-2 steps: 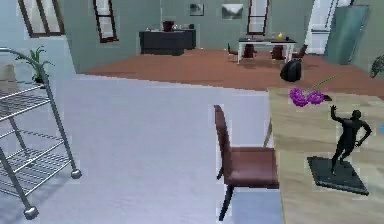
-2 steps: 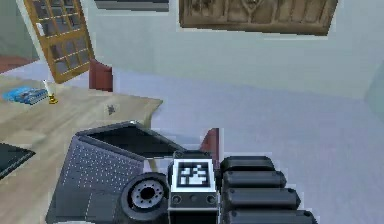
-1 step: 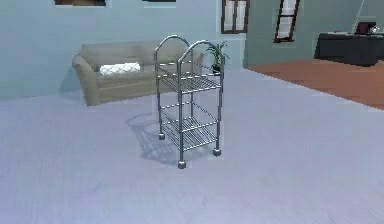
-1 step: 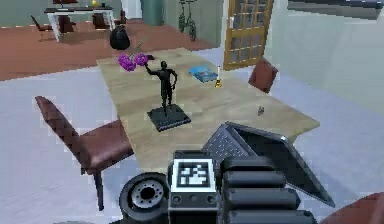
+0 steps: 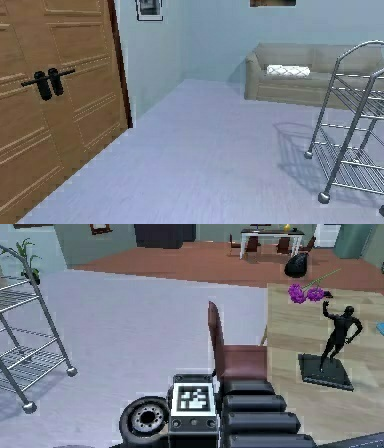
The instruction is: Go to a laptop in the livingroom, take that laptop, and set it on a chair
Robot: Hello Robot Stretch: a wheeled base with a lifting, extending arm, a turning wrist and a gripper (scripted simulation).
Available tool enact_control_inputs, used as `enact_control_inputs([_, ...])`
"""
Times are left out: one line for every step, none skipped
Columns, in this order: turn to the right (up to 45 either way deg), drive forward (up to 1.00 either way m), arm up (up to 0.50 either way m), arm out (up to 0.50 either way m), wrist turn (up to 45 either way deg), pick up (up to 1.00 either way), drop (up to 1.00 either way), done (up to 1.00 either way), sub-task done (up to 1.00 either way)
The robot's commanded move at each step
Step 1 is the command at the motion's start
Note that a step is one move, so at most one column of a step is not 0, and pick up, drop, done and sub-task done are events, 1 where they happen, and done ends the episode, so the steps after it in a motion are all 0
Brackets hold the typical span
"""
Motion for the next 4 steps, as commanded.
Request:
enact_control_inputs([-18.0, 0.00, 0.00, 0.00, 0.0, 0.00, 0.00, 0.00, 0.00])
enact_control_inputs([0.0, 0.10, 0.00, 0.00, 0.0, 0.00, 0.00, 0.00, 0.00])
enact_control_inputs([45.0, 0.00, 0.00, 0.00, 0.0, 0.00, 0.00, 0.00, 0.00])
enact_control_inputs([39.0, 0.00, 0.00, 0.00, 0.0, 0.00, 0.00, 0.00, 0.00])
